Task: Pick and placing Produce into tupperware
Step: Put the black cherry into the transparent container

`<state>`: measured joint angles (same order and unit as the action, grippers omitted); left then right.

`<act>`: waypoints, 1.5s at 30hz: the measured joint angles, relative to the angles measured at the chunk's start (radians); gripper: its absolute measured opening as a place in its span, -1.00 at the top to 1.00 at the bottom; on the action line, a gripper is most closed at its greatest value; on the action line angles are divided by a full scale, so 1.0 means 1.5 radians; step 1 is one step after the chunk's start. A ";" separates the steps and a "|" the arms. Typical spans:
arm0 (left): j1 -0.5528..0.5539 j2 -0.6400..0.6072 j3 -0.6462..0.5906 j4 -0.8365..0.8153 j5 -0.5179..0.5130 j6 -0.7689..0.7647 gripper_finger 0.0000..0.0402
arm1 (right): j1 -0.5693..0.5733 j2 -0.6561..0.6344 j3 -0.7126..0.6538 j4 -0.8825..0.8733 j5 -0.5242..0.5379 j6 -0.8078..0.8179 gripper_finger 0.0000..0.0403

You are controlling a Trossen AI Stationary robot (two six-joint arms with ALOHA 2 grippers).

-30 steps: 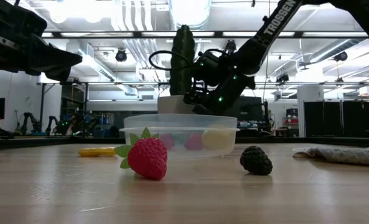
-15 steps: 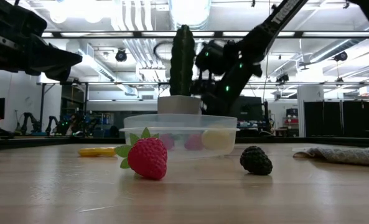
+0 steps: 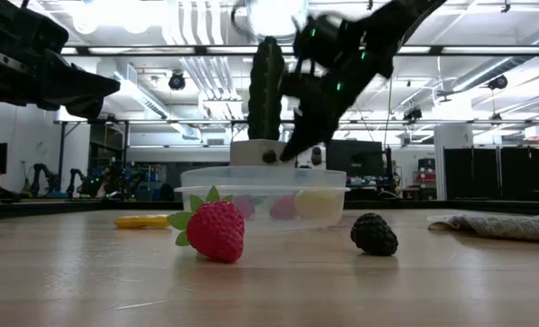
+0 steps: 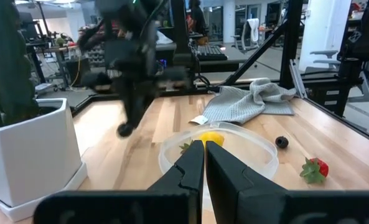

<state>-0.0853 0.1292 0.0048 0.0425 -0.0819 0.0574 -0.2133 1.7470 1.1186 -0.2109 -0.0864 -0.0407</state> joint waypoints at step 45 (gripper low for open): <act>0.000 0.000 0.000 0.001 -0.001 0.001 1.00 | 0.129 0.047 -0.001 -0.028 0.006 0.073 0.96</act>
<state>-0.0853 0.1295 0.0048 0.0440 -0.0826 0.0589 -0.0196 1.8168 1.1178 -0.2531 -0.0776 0.0695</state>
